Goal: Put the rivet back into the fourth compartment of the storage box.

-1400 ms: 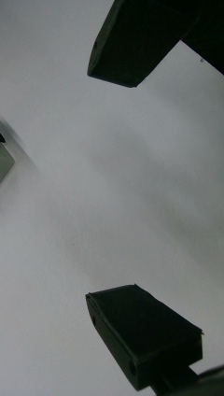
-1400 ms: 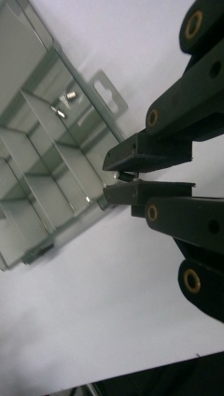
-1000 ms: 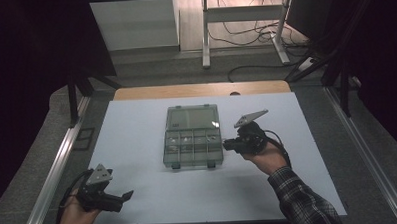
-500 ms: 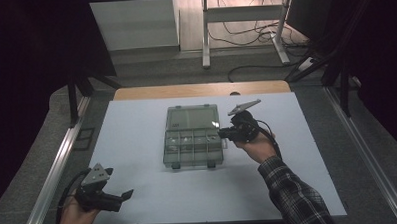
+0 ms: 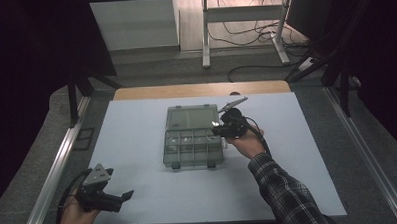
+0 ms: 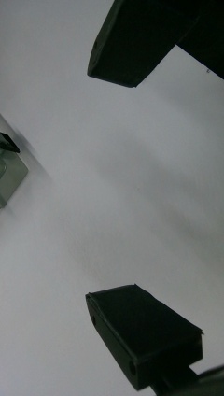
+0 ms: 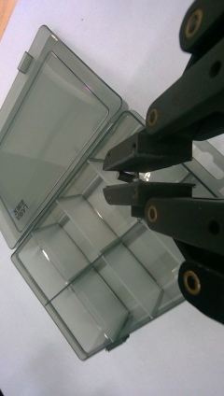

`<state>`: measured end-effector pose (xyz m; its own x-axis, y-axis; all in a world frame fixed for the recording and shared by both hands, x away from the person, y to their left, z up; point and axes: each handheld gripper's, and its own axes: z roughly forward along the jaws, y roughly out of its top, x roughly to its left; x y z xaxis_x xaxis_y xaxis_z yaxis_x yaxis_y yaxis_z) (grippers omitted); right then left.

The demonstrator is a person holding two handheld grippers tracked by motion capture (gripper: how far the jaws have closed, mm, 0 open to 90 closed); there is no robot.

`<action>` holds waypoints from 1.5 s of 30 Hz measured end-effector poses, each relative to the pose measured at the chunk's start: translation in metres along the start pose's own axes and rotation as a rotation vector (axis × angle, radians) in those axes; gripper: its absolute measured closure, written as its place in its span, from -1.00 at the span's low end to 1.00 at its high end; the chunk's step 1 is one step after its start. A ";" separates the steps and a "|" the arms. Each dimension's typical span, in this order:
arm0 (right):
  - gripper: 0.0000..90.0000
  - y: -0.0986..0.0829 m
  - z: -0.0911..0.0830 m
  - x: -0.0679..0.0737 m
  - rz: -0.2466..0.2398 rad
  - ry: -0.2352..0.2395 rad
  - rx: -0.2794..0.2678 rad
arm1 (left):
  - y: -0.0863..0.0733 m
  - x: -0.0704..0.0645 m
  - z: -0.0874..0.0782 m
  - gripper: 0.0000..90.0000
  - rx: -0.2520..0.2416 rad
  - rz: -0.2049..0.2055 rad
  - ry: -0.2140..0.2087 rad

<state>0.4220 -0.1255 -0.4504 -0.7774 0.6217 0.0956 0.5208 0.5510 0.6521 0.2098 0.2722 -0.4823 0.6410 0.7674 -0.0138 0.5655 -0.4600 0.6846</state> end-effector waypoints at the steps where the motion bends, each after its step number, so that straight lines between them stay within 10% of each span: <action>1: 0.78 0.000 0.002 0.000 0.003 -0.001 0.003 | 0.000 0.000 0.000 -1.00 0.000 0.000 0.000; 16: 0.56 -0.002 0.008 0.001 0.003 -0.013 0.008 | 0.000 0.000 0.000 -1.00 0.001 0.002 0.003; 45: 0.18 -0.038 -0.052 0.014 0.020 0.059 -0.011 | 0.000 -0.001 0.000 -1.00 0.006 0.007 0.006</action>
<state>0.3730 -0.1666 -0.4349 -0.7867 0.5982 0.1526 0.5325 0.5324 0.6580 0.2093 0.2711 -0.4822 0.6418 0.7669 -0.0043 0.5642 -0.4683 0.6800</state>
